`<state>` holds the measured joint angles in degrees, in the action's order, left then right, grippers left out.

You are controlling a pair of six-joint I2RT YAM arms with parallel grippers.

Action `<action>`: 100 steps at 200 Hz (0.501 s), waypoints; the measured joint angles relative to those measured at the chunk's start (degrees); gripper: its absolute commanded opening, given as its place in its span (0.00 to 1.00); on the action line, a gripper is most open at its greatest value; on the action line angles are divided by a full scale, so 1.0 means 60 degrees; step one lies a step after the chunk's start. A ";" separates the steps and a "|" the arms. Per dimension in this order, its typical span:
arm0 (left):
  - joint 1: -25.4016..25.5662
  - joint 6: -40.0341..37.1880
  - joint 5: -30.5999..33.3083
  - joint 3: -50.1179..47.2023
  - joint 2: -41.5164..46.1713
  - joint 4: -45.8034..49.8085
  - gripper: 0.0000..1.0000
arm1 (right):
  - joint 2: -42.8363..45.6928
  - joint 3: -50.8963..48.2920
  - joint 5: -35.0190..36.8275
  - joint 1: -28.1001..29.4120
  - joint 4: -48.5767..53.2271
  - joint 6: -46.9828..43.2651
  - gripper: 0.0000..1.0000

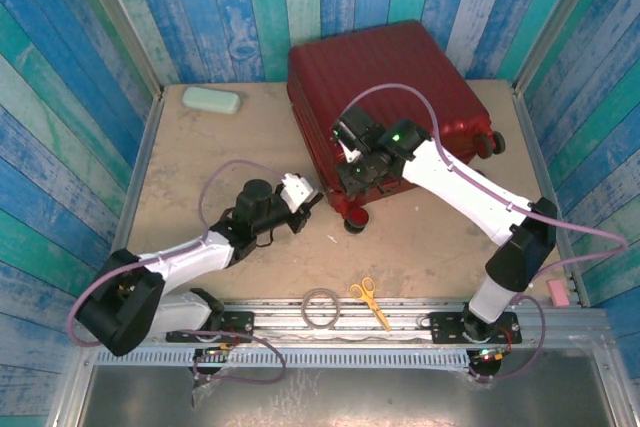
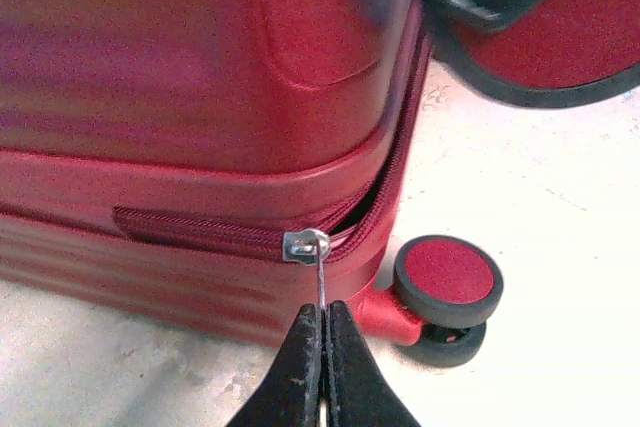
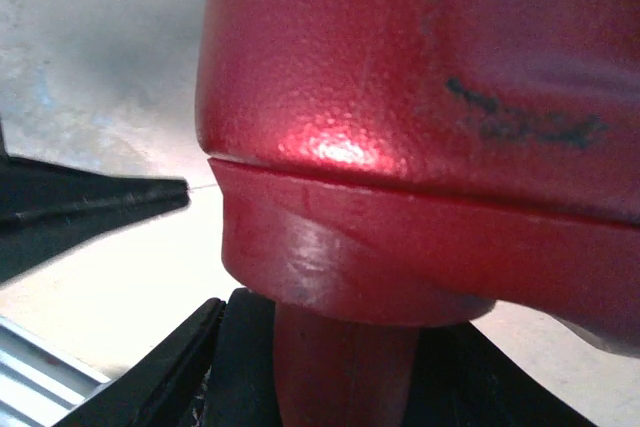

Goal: Pack the luggage

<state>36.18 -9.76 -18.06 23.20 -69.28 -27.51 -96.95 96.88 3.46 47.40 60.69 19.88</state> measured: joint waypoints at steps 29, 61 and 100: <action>0.0663 0.0113 0.0809 -0.0437 0.0025 -0.0743 0.00 | -0.0200 0.0219 -0.0339 -0.0018 0.0178 0.0237 0.00; 0.1308 0.0211 0.1810 -0.0860 -0.0259 -0.1993 0.00 | -0.0244 0.0270 -0.0619 -0.0091 0.0186 0.0441 0.01; 0.2211 0.0284 0.2685 -0.0874 -0.1220 -0.3377 0.00 | -0.0299 0.0270 -0.1035 -0.0109 0.0051 0.0765 0.00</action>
<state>49.45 -8.05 -1.96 17.96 -76.60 -47.77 -98.74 98.50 -2.74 46.74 60.99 24.47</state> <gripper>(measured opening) 0.051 0.482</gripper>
